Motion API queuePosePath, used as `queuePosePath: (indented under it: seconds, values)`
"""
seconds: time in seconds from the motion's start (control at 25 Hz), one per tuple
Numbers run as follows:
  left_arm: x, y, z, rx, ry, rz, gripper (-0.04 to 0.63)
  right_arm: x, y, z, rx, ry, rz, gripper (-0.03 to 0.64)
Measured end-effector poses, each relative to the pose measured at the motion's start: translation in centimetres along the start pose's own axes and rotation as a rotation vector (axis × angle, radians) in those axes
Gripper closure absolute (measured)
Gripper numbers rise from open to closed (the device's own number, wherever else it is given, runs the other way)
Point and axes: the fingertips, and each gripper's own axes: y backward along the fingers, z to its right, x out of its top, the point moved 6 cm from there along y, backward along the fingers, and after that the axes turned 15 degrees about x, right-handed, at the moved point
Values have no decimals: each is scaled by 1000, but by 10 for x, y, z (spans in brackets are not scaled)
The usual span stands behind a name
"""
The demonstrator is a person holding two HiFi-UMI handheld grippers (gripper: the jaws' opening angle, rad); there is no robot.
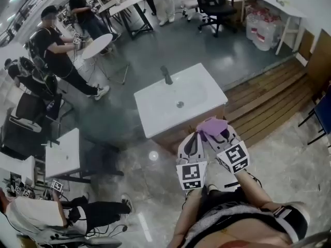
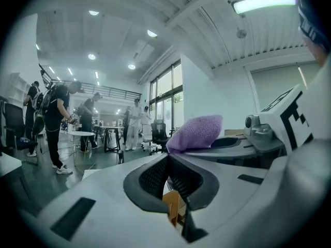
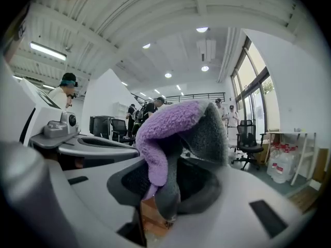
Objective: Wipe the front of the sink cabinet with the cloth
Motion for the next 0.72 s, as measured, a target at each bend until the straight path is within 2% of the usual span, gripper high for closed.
queuePosePath:
  seconds: [0.36,0.72]
  values:
    - [18,31,-6,15,-5,39,598,22,15,-23,-18,26,27,446]
    - [20,58,-41,36,-54,40,598,23,0,-62,-46,50,3,446]
